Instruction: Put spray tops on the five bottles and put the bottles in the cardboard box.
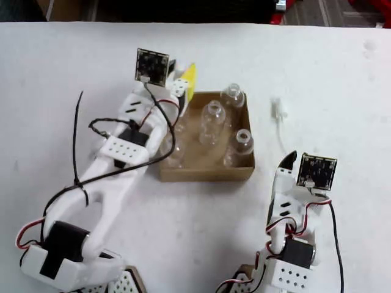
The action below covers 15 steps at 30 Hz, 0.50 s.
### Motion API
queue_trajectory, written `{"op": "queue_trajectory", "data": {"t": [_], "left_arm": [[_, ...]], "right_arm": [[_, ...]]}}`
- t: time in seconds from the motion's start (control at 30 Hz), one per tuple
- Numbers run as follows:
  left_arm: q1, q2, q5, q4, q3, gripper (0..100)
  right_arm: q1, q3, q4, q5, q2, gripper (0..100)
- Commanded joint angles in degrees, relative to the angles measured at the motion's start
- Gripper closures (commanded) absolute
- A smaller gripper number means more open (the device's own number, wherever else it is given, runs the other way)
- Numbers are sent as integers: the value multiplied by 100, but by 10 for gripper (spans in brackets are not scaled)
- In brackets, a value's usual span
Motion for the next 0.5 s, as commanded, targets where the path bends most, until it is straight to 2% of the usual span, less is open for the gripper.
{"op": "queue_trajectory", "data": {"t": [0.0, 0.3, 0.4, 0.47], "left_arm": [[-198, -804, 70, 378, 18, 839], [-268, -2316, -105, 686, 703, 838], [-514, -2571, -580, 1424, 510, 839], [-743, -2615, -598, 2127, 211, 838]], "right_arm": [[40, 53, -127, -9, -4, 943], [48, 53, -127, 0, -4, 943], [48, 53, -127, 0, -4, 943], [48, 53, -127, 0, -4, 943]]}}
